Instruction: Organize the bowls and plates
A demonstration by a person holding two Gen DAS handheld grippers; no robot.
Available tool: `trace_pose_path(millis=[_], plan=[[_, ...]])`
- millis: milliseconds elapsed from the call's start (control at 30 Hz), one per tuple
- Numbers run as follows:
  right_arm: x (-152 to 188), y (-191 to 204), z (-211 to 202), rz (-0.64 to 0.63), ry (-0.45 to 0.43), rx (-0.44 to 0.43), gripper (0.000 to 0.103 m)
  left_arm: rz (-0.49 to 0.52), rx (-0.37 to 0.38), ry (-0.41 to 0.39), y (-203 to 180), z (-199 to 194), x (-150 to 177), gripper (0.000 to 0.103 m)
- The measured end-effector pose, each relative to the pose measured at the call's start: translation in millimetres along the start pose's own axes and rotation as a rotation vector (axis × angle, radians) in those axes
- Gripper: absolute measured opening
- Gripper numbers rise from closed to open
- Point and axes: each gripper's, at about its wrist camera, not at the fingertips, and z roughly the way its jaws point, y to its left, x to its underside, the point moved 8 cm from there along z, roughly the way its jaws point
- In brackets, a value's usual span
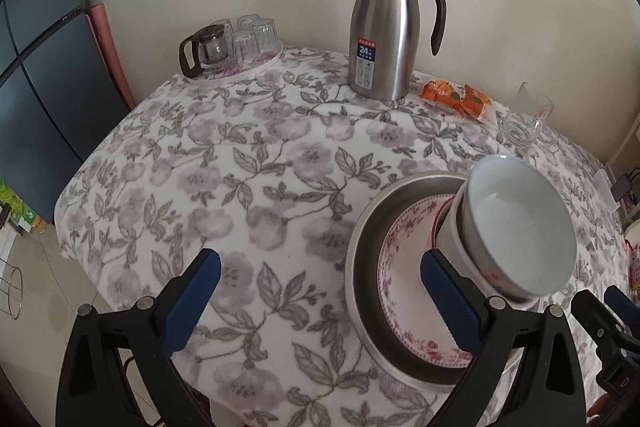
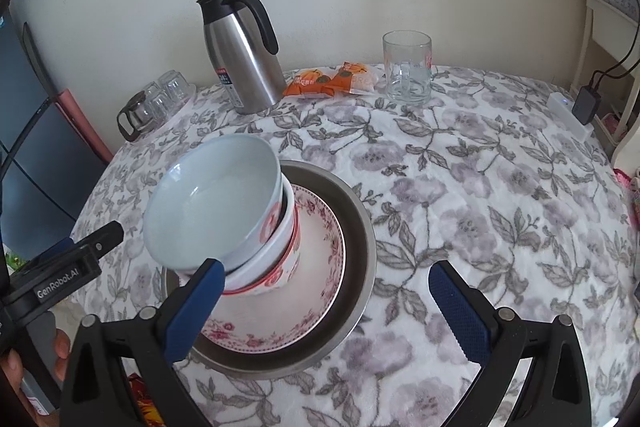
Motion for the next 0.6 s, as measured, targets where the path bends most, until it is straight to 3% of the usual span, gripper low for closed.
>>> trace_pose_path(millis=[400,600], plan=[[31,-13,-2,-0.020,0.066,0.036,0.103,0.108,0.006,0.084,-10,5,35,0.100],[40,-19,-4,-0.010,0.076,0.049,0.103,0.107,0.017,0.104,-8,5,42,0.100]])
